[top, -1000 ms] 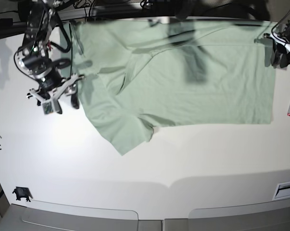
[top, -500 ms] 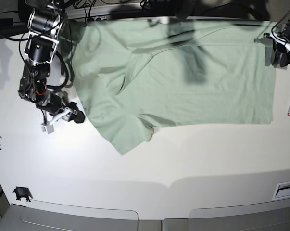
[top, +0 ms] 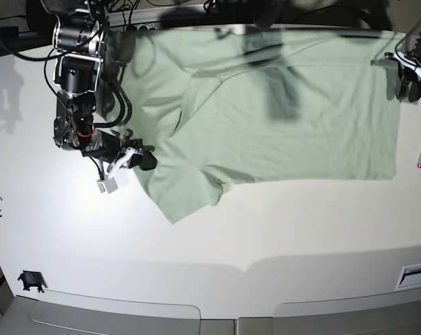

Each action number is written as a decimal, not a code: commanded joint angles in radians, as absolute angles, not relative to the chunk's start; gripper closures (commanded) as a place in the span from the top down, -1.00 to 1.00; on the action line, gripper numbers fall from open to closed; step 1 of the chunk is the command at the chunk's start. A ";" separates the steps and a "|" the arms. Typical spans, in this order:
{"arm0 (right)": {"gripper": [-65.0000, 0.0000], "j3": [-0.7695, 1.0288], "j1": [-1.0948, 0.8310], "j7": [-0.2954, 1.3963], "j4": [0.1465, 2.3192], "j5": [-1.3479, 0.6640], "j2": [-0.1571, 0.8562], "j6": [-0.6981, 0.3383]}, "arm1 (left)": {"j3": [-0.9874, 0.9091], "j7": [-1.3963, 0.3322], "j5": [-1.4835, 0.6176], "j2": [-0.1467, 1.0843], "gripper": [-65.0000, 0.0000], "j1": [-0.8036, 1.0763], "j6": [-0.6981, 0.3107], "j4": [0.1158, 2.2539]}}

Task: Fold the T-shirt properly
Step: 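Release and grasp the sleeve side of the shirt with the right gripper, then grasp the hem corner of the loose half with the left gripper, then fold the loose half over onto the held edge with both grippers, then release and grasp the collar end of the strip with the right gripper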

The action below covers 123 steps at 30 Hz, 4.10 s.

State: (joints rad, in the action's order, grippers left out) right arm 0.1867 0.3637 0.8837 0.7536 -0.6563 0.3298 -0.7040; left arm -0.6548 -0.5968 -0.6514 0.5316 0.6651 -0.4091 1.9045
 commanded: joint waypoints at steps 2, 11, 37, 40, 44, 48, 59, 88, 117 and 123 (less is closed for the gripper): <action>-1.00 0.189 0.382 0.890 0.763 -0.639 0.343 -0.698 | -0.665 -0.572 -0.667 0.550 -0.45 0.595 -0.404 1.832; -1.00 0.189 0.382 0.887 0.763 -0.639 0.337 -0.698 | -0.651 -0.561 -0.792 0.626 -0.32 0.131 -0.476 1.282; -1.00 0.189 0.382 0.879 0.763 -0.632 0.338 -0.698 | -0.169 -0.451 -0.618 0.578 -0.39 -0.368 -0.476 0.685; -1.00 0.189 0.382 0.879 0.763 -0.632 0.338 -0.698 | -0.169 -0.442 -0.621 0.577 -0.80 -0.368 -0.476 0.685; -1.00 0.189 0.382 0.886 0.763 -0.636 0.338 -0.698 | -0.169 -0.427 -0.621 0.582 -1.00 -0.368 -0.476 0.685; -1.00 0.189 0.385 0.997 0.773 -0.748 0.341 -0.698 | -0.169 -0.429 -0.646 0.591 -1.00 -0.368 -0.476 0.693; -1.00 0.189 0.346 1.193 1.050 -0.908 0.347 -0.698 | -0.169 -0.658 -0.818 0.697 -1.00 -0.360 -0.548 0.872; -1.00 0.447 -0.238 1.307 1.674 -1.018 0.346 -0.698 | -0.437 -0.861 -0.911 0.815 -1.00 0.195 -0.554 1.335; -0.55 0.518 -0.033 1.084 1.751 -0.809 0.170 -0.698 | -0.947 -0.679 -0.911 0.775 -0.50 0.241 -0.554 1.520; -0.55 0.447 0.029 1.009 1.670 -0.575 0.125 -0.634 | -0.947 -0.684 -0.910 0.695 -0.50 0.293 -0.554 1.520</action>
State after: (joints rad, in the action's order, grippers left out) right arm 0.4423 0.0120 1.0351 1.6520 -0.5514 0.1139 -0.6289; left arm -0.9367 -0.7113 -0.8898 0.6643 0.2966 -0.5514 1.5070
